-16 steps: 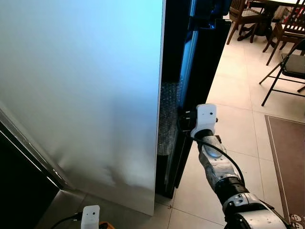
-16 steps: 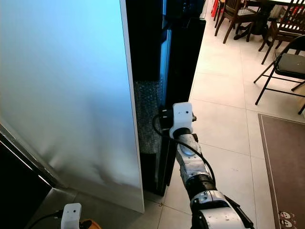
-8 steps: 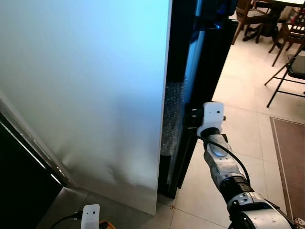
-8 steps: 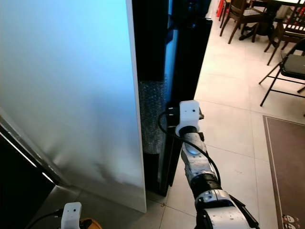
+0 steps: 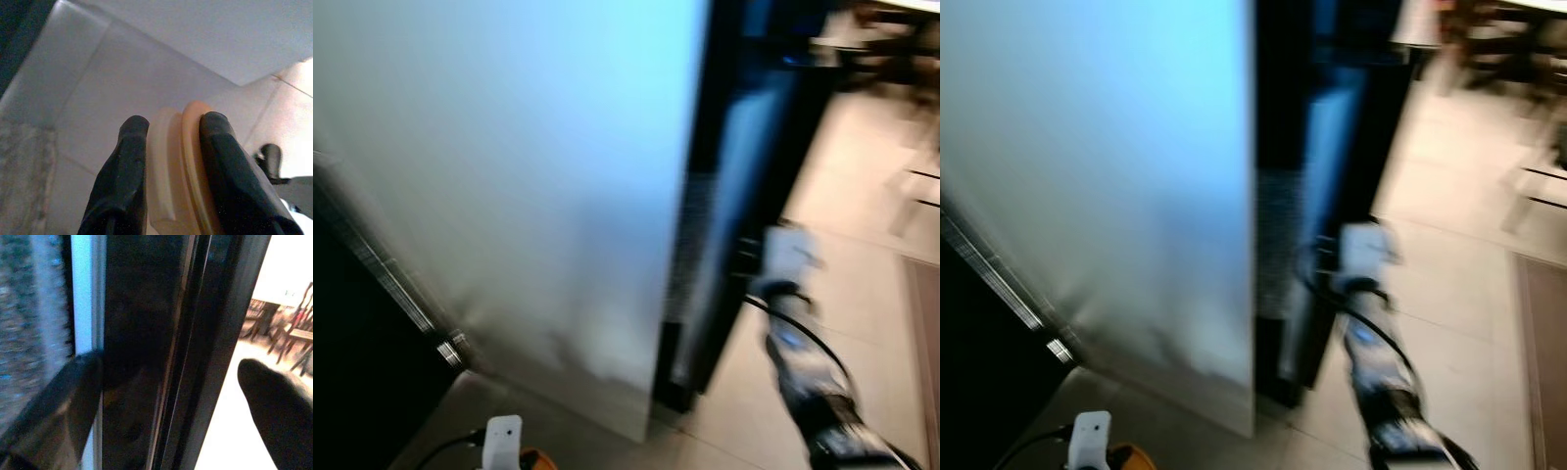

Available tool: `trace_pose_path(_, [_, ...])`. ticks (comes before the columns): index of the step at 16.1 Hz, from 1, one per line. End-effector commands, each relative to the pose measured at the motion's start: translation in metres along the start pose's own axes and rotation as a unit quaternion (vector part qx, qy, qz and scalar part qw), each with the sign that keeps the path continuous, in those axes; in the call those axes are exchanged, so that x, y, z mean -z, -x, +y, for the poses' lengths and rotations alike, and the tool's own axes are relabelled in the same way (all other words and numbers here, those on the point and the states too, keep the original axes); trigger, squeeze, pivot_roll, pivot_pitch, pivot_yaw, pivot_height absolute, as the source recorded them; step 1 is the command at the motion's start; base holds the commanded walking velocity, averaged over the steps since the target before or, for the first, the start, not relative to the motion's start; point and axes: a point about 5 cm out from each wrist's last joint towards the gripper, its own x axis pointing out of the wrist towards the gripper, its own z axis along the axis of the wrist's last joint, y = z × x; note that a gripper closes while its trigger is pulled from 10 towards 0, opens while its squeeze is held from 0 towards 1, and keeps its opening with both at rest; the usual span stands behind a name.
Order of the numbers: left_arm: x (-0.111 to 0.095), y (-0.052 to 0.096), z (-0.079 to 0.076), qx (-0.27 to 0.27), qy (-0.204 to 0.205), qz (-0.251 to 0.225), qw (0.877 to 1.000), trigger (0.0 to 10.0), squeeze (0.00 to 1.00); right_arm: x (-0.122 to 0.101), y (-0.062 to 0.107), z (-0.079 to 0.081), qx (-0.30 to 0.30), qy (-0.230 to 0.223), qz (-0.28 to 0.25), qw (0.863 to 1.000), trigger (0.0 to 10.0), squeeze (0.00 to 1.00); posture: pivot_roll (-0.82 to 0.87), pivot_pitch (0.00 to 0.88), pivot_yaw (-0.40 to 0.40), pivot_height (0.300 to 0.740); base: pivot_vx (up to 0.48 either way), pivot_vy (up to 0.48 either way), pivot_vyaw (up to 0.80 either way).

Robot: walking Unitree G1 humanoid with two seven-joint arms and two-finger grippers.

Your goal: Restocking fridge

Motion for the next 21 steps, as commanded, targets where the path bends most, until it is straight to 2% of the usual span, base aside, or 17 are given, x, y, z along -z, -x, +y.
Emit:
trace_pose_path(1, [0.018, 0.004, 0.002, 0.003, -0.014, 0.035, 0.999, 10.0, 0.0, 0.015, 0.007, -0.047, 0.106, 0.006, 0.037, 0.994, 10.0, 0.0, -0.06, 0.0, 0.034, 0.74, 0.0, 0.0, 0.0])
trace_pose_path(3, [0.018, 0.004, 0.002, 0.003, -0.014, 0.036, 0.999, 10.0, 0.0, 0.025, 0.019, -0.067, 0.143, 0.021, 0.052, 0.988, 10.0, 0.0, -0.07, 0.0, 0.032, 0.74, 0.0, 0.0, 0.0])
trace_pose_path(5, [0.018, 0.004, 0.001, 0.005, -0.015, 0.037, 0.999, 10.0, 0.0, 0.039, 0.038, -0.086, 0.176, 0.032, 0.082, 0.981, 10.0, 0.0, -0.07, 0.0, 0.032, 0.74, 0.0, 0.0, 0.0])
trace_pose_path(8, [0.018, 0.004, 0.001, 0.007, -0.016, 0.038, 0.999, 10.0, 0.0, 0.062, 0.057, -0.103, 0.206, 0.031, 0.134, 0.969, 10.0, 0.0, -0.08, 0.0, 0.033, 0.74, 0.0, 0.0, 0.0])
trace_pose_path(12, [0.018, 0.004, 0.001, 0.007, -0.017, 0.039, 0.999, 10.0, 0.0, 0.102, 0.091, -0.122, 0.222, 0.01, 0.245, 0.944, 10.0, 0.0, -0.09, 0.0, 0.035, 0.74, 0.0, 0.0, 0.0])
trace_pose_path(13, [0.018, 0.003, 0.001, 0.007, -0.019, 0.041, 0.999, 10.0, 0.0, 0.124, 0.114, -0.124, 0.213, 0.003, 0.315, 0.925, 10.0, 0.0, -0.09, 0.0, 0.038, 0.74, 0.0, 0.0, 0.0])
trace_pose_path(14, [0.018, 0.003, 0.001, 0.007, -0.02, 0.042, 0.999, 10.0, 0.0, 0.133, 0.124, -0.123, 0.203, 0.003, 0.345, 0.916, 10.0, 0.0, -0.09, 0.0, 0.043, 0.74, 0.0, 0.0, 0.0])
trace_pose_path(15, [0.018, 0.003, 0.001, 0.009, -0.022, 0.044, 0.999, 10.0, 0.0, 0.149, 0.143, -0.112, 0.155, -0.011, 0.406, 0.901, 10.0, 0.0, -0.09, 0.0, 0.043, 0.74, 0.0, 0.0, 0.0])
trace_pose_path(16, [0.018, 0.003, 0.001, 0.01, -0.023, 0.045, 0.999, 10.0, 0.0, 0.158, 0.156, -0.103, 0.113, 0.004, 0.439, 0.891, 10.0, 0.0, -0.09, 0.0, 0.046, 0.74, 0.0, 0.0, 0.0])
trace_pose_path(17, [0.018, 0.003, 0.002, 0.011, -0.022, 0.048, 0.999, 10.0, 0.0, 0.167, 0.172, -0.092, 0.062, 0.022, 0.478, 0.876, 10.0, 0.0, -0.1, 0.0, 0.049, 0.74, 0.0, 0.0, 0.0])
trace_pose_path(18, [0.018, 0.003, 0.002, 0.011, -0.02, 0.049, 0.999, 10.0, 0.0, 0.176, 0.193, -0.083, 0.017, 0.041, 0.52, 0.853, 10.0, 0.0, -0.1, 0.0, 0.049, 0.74, 0.0, 0.0, 0.0])
trace_pose_path(19, [0.018, 0.003, 0.003, 0.01, -0.02, 0.049, 0.999, 10.0, 0.0, 0.179, 0.199, -0.079, 0.011, 0.029, 0.533, 0.846, 10.0, 0.0, -0.08, 0.0, 0.048, 0.74, 0.0, 0.0, 0.0])
trace_pose_path(21, [0.019, 0.003, 0.004, 0.008, -0.017, 0.051, 0.998, 10.0, 0.0, 0.181, 0.202, -0.074, 0.038, -0.006, 0.534, 0.845, 10.0, 0.0, -0.07, 0.0, 0.054, 0.74, 0.0, 0.0, 0.0])
